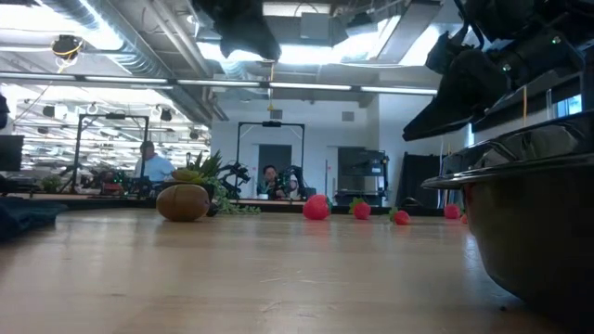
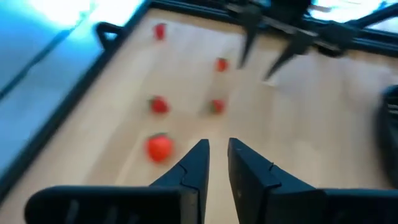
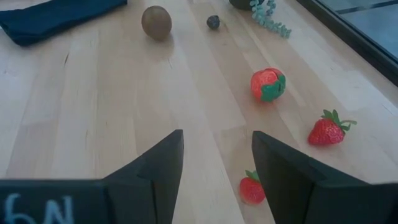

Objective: Pick and placing Produce into tupperware
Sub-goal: Put the black cherry into the black container

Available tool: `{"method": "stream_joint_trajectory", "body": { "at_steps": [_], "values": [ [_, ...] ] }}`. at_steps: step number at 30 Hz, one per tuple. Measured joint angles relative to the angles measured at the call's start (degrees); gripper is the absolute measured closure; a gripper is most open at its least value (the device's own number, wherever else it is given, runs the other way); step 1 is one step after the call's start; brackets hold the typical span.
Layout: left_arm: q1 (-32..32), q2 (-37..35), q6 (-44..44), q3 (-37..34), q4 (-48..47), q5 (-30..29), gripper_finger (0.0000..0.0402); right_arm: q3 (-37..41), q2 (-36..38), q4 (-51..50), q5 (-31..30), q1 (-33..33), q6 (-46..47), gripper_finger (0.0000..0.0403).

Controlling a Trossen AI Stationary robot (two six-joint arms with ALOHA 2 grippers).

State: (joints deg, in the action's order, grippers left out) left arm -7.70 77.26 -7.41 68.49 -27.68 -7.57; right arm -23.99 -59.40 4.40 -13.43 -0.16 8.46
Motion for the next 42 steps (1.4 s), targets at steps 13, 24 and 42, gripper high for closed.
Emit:
{"method": "stream_joint_trajectory", "body": {
  "at_steps": [13, 24, 42],
  "values": [
    [-12.77, -1.37, 6.80, 0.00, -9.04, 0.15, 0.0292, 0.00, 0.00, 0.90, -0.04, 0.15, -1.45, 0.0210],
    [-18.17, -0.86, 9.51, -0.02, -12.46, 0.15, 0.0120, 0.00, 0.00, 1.12, -0.07, 0.15, -1.45, 0.0210],
    [-17.43, 0.84, 0.18, -0.02, -15.99, -0.49, 0.0103, 0.00, 0.00, 1.23, -0.09, 0.15, -1.55, 0.0210]
  ]
}}
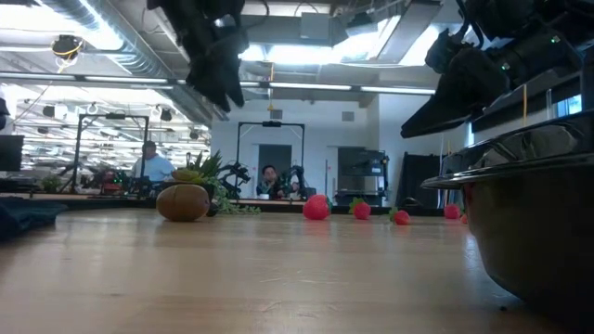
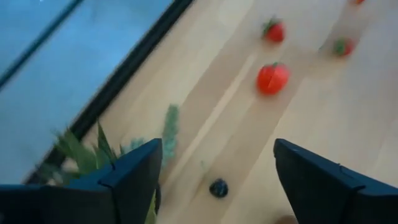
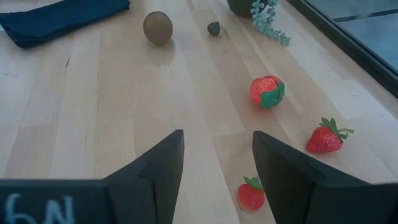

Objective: Pick and placing Produce into tupperware
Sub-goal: Put the black cherry into the black container

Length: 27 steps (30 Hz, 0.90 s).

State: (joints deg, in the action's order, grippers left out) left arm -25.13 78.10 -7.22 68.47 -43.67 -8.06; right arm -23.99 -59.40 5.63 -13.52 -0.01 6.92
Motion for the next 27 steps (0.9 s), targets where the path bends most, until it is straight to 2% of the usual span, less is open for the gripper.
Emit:
{"method": "stream_joint_trajectory", "body": {
  "at_steps": [3, 14, 27],
  "values": [
    [0.02, 3.00, -3.10, 0.00, -0.93, -1.37, 0.0103, 0.00, 0.00, 0.57, -0.02, 0.00, 0.02, 0.0210],
    [1.59, 17.27, -0.18, 0.00, -2.79, -2.37, 0.0104, 0.00, 0.00, 1.02, -0.02, 0.00, 0.20, 0.0210],
    [3.59, 24.19, -1.54, 0.00, -3.94, -3.90, 0.0104, 0.00, 0.00, 0.99, -0.02, 0.00, 0.37, 0.0210]
  ]
}}
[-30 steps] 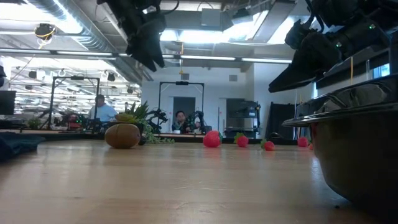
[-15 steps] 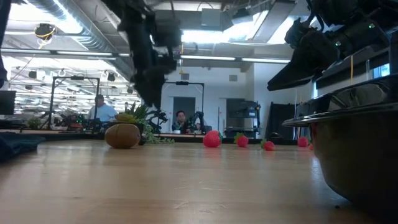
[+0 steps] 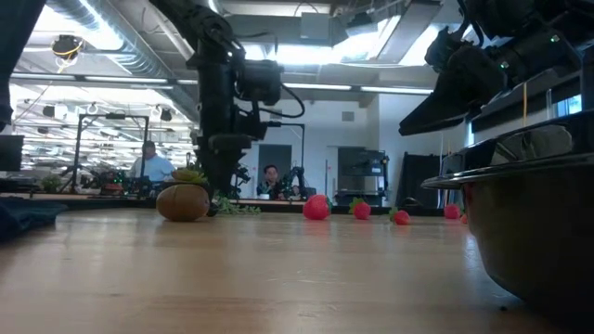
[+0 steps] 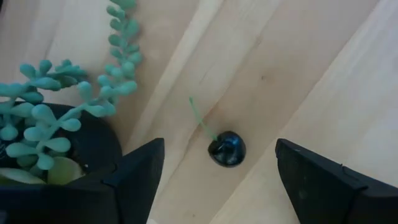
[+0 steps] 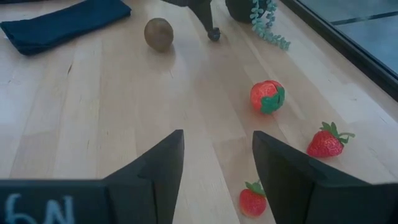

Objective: Pick and placing Produce into tupperware
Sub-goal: Put the black cherry into the black container

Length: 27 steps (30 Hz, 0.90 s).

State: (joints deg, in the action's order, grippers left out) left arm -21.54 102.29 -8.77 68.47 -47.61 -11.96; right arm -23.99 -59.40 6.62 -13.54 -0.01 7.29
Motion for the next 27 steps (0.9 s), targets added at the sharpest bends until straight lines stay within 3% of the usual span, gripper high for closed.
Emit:
{"method": "stream_joint_trajectory", "body": {
  "at_steps": [27],
  "values": [
    [1.45, 0.54, 1.85, -0.04, -0.95, -0.53, 0.0104, 0.00, -0.01, -0.05, 0.00, 0.00, 0.23, 0.0210]
  ]
}}
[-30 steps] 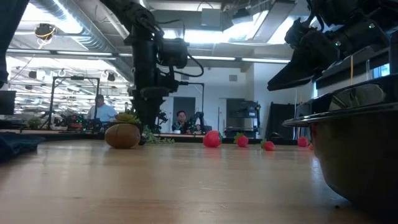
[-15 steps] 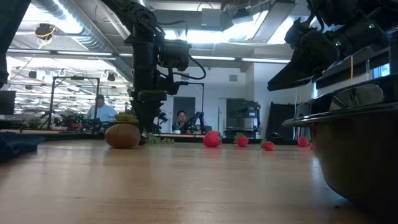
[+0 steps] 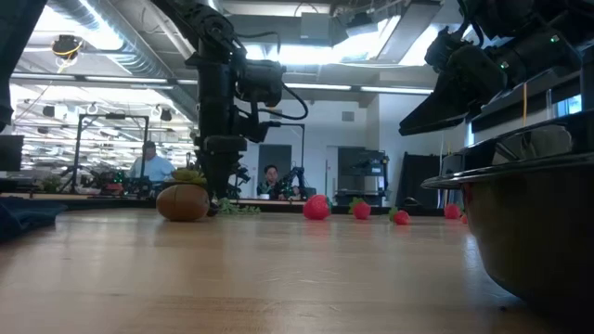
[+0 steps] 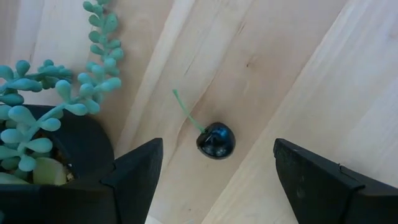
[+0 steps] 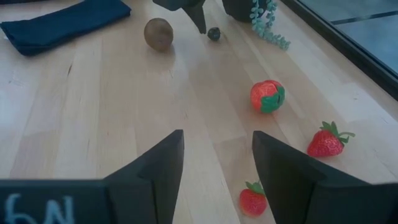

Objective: Pick and placing Produce into tupperware
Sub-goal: Put the black cherry into the black container

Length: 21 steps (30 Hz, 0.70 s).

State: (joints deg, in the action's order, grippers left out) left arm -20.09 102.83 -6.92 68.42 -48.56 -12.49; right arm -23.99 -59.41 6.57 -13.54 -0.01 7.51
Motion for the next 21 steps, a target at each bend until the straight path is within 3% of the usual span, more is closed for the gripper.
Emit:
{"method": "stream_joint_trajectory", "body": {
  "at_steps": [8, 21],
  "values": [
    [-0.94, 0.00, -0.11, -1.50, 1.22, 3.18, 0.0104, 0.00, 0.01, 0.02, 0.02, 0.00, 1.22, 0.0210],
    [-1.03, 0.00, -0.46, -5.11, 6.59, 3.19, 0.0104, 0.00, 0.01, 0.02, 0.02, 0.00, 1.18, 0.0210]
  ]
}}
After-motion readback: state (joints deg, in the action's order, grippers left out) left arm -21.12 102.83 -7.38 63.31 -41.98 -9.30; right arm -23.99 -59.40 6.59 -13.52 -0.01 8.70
